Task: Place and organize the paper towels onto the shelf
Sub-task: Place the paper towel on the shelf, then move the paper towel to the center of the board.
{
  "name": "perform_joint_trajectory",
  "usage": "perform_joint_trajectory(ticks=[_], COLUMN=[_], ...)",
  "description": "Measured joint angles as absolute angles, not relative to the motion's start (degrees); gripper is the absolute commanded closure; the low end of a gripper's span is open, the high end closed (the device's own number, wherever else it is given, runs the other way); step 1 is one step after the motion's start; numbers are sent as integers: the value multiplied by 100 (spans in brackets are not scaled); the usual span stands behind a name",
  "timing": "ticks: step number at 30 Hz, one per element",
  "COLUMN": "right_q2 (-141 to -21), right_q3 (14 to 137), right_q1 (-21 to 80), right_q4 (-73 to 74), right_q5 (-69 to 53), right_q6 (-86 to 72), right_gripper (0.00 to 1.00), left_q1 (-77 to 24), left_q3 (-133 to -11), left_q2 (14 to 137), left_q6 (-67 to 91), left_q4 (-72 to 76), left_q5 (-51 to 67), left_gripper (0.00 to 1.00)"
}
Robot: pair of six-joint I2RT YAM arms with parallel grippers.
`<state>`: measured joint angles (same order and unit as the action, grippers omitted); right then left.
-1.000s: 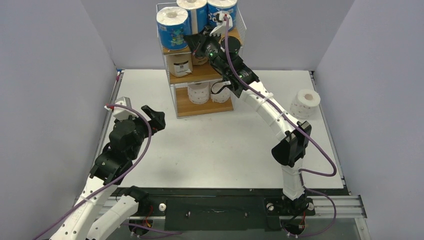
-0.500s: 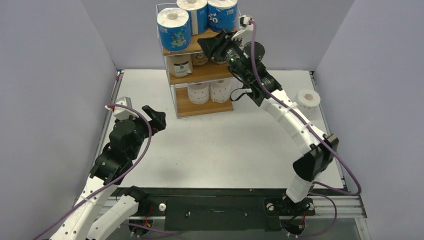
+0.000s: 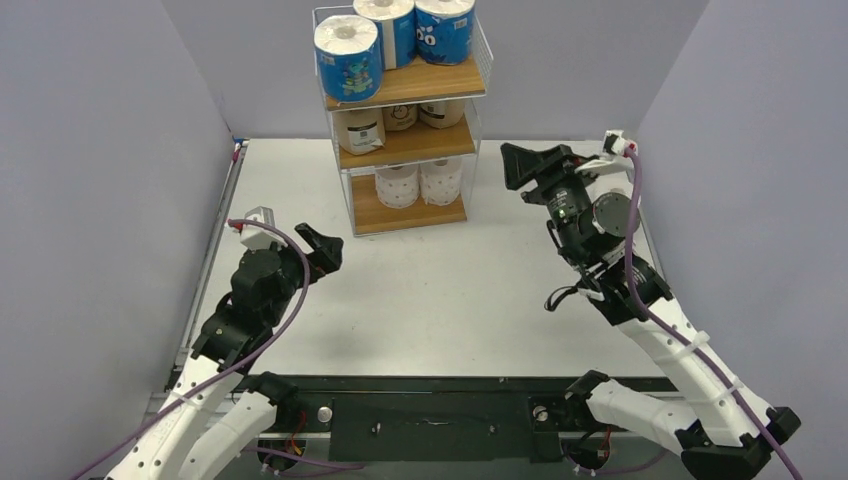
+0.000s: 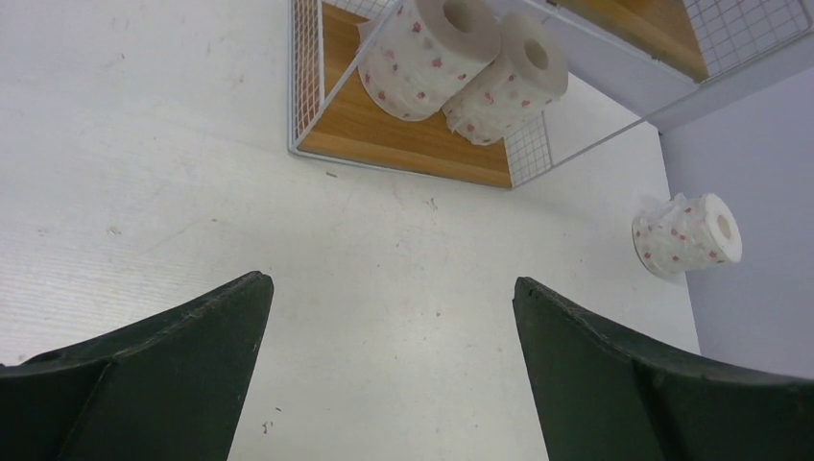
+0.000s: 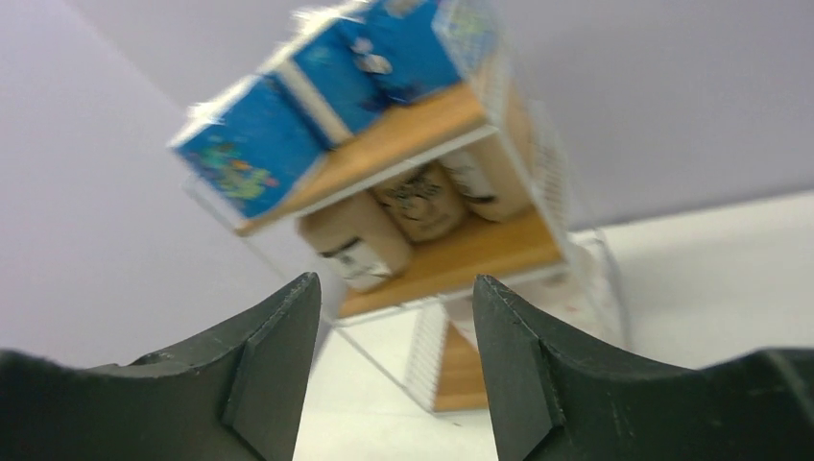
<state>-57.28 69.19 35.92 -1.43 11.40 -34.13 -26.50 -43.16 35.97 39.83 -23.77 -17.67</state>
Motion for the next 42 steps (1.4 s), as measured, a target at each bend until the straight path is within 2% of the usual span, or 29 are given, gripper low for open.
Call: perform_joint_trajectory(ticks=[5, 8, 16, 21, 30, 36, 42], right_q2=[-5221, -5247, -5710, -6346, -8414, -9413, -9979], right_q3=[6173, 5922, 5522, 5516, 7122, 7942, 8285], right_q1=[3385, 2928, 882, 283, -38, -486, -650], right_q4=[694, 1144, 1680, 1708, 2025, 2270, 2561], right_q5=[2408, 2779, 2672, 2556, 2679, 2545, 2414], right_q6=[-3441, -3592, -4346, -4619, -4106, -3577, -3186], right_gripper=[44, 44, 45, 45, 44, 35, 32], left_q1=[-2650, -2650, -2650, -2650, -2650, -2650, -2650], left_q3=[-3929, -3745, -3391, -3221, -2936, -2755, -2729], left_q2=[3614, 3590, 3605, 3745, 3778, 3677, 3699], left_q6=[4329, 4517, 4886, 5061, 5290, 5347, 5347], left_q4=[-2272, -2132, -1767, -1653, -1601, -1603, -1592], left_q5=[-1555, -1424, -1022, -849, -600, -548, -478], left_gripper=[4, 4, 4, 4, 4, 4, 4])
